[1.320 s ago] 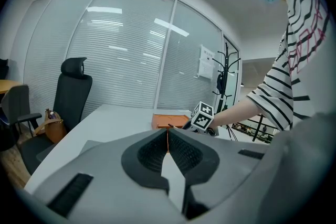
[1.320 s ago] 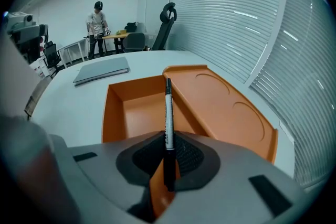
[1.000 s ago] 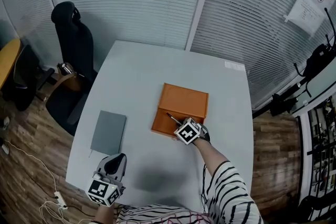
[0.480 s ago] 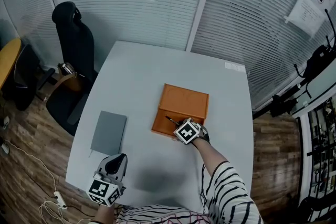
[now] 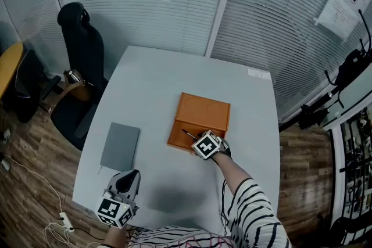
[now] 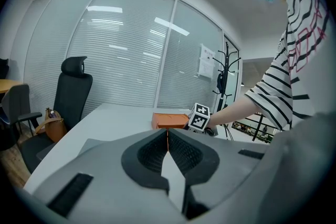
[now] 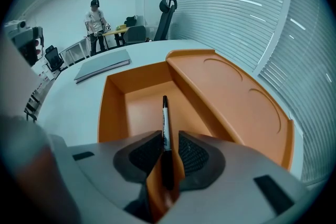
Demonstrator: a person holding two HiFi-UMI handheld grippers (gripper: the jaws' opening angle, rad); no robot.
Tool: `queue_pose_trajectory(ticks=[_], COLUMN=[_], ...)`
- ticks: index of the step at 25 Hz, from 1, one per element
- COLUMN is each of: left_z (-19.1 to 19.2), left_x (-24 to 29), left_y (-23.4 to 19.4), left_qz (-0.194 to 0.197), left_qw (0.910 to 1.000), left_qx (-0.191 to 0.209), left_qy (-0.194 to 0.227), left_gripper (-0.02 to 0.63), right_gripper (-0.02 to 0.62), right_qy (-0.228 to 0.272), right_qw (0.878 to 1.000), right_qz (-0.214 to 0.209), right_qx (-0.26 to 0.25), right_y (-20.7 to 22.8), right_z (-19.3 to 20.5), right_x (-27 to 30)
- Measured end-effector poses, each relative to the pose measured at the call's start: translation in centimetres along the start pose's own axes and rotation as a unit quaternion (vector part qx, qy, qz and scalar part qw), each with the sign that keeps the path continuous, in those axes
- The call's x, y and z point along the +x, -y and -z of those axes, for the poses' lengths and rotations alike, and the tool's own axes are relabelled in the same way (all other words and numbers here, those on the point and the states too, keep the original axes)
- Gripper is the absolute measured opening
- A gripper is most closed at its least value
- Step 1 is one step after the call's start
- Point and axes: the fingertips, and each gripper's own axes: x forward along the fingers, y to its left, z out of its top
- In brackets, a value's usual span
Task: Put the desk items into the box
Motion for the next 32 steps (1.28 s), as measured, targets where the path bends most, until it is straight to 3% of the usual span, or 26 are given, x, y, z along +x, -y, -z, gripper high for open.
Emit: queue_pose_trajectory(ticks=[11, 15, 23, 32], left_z=[-0.4, -0.6, -1.4, -2.3], left_x=[0.0, -0.2, -0.9, -1.7], left_y=[0.6, 0.9, 1.8, 2.5], left_qz=[0.01, 0.015, 0.028, 0.053], left_qw=[0.9999, 0.9997, 0.999, 0.9973], left_qx=[0.003, 0.006, 0.012, 0.023], left_qy=[0.01, 0.018, 0.032, 0.046], left_gripper=[0.026, 0.026, 0.026, 0.026], right_gripper=[0.107, 0.097, 0.044, 0.035], right_qy=[0.063, 0.098, 0.175, 0.248], right_qw=[0.997, 0.992, 0.973, 0.949], right_qz=[0.038, 0.071, 0.137, 0.151], right_qx=[0.023, 0.037, 0.065, 0.121], right_y=[0.8, 1.4, 2.2, -0.7], right_z=[-1.0, -1.5, -2.8, -2.3], right_x=[-2.8, -4.7, -10.7, -16.8])
